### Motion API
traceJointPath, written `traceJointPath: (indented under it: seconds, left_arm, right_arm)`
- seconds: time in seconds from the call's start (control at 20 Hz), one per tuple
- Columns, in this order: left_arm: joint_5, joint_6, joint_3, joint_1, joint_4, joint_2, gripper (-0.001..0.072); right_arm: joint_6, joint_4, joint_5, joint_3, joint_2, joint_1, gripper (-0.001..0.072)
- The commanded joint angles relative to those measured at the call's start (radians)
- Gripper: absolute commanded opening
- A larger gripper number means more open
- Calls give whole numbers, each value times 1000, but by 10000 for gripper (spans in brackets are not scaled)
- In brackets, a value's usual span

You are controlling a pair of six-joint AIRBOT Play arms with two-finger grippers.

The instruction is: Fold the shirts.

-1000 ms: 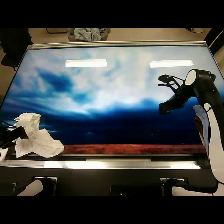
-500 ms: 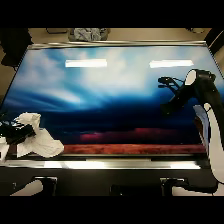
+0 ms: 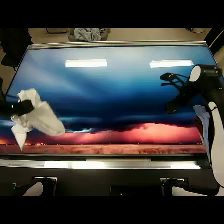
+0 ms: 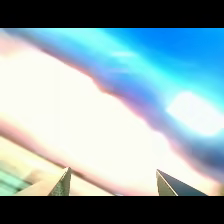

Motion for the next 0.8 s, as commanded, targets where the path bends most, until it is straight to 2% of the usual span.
traceJointPath:
  seconds: [0.0, 0.1, 0.3, 0.5, 0.7, 0.75]
  left_arm:
    - [110, -31, 115, -267, -122, 88, 27]
    - [130, -53, 132, -436, -122, 87, 27]
    - [127, -84, 125, -678, -122, 17, 28]
    - [128, -110, 125, -891, -130, -149, 28]
    - [128, -109, 125, -1065, -225, -333, 45]
    - [127, -109, 127, -1091, -236, -364, 298]
  right_arm:
    - [-13, -100, -57, 88, 77, 0, 612]
    - [-13, -122, -72, 135, 145, 0, 613]
    - [10, -128, -62, 177, 280, 0, 612]
    - [20, -130, -31, 177, 372, 0, 612]
    - [21, -148, -9, 177, 392, 0, 612]
    - [21, -148, -12, 177, 391, 0, 612]
